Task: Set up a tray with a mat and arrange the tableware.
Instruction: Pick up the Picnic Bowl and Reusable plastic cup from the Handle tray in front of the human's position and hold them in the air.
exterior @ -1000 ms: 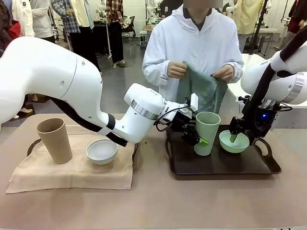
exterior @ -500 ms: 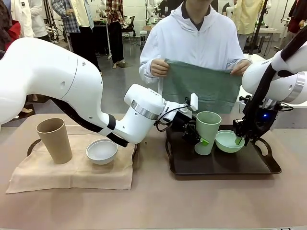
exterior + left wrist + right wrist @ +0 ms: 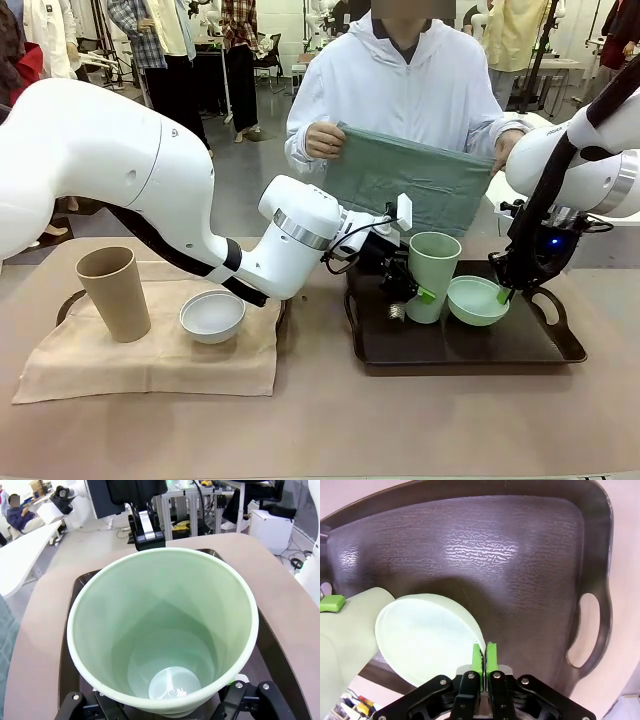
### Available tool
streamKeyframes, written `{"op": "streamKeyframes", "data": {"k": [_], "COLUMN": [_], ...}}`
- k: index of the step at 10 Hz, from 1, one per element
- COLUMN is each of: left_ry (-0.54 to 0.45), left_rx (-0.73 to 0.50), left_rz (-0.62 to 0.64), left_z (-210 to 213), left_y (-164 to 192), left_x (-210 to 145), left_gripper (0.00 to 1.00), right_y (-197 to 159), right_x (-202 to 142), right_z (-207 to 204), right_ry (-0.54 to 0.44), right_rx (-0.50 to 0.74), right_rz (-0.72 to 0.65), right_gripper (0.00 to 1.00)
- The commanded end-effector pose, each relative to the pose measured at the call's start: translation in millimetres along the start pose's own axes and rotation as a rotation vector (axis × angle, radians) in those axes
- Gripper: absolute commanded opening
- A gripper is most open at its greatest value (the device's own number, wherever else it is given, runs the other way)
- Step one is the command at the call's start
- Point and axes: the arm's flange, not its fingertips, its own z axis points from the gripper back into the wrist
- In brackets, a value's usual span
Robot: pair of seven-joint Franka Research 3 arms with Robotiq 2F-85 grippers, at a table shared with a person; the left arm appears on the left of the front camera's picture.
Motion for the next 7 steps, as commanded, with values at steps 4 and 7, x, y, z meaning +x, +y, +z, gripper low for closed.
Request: {"op": "streamKeyframes", "data": {"k": [4,7], "left_ry": [-0.077,-0.031], "left_rx": [0.044,0.092], "left_rz": [0.1,0.109], "left_z": [52.4,89.7], "left_y": [-16.1,-39.5], "left_x": [50.8,116.5], "left_gripper": [0.69,0.69], "right_y": [6.5,24.7], "right_x": [-26.1,-63.2], "right_z": [70.2,154.2], "right_ry": [-0.027,-0.072], "right_rx": [-0.058,-0.085], "right_rz": [0.002,0.018], "right_gripper": [0.0,0.0]}}
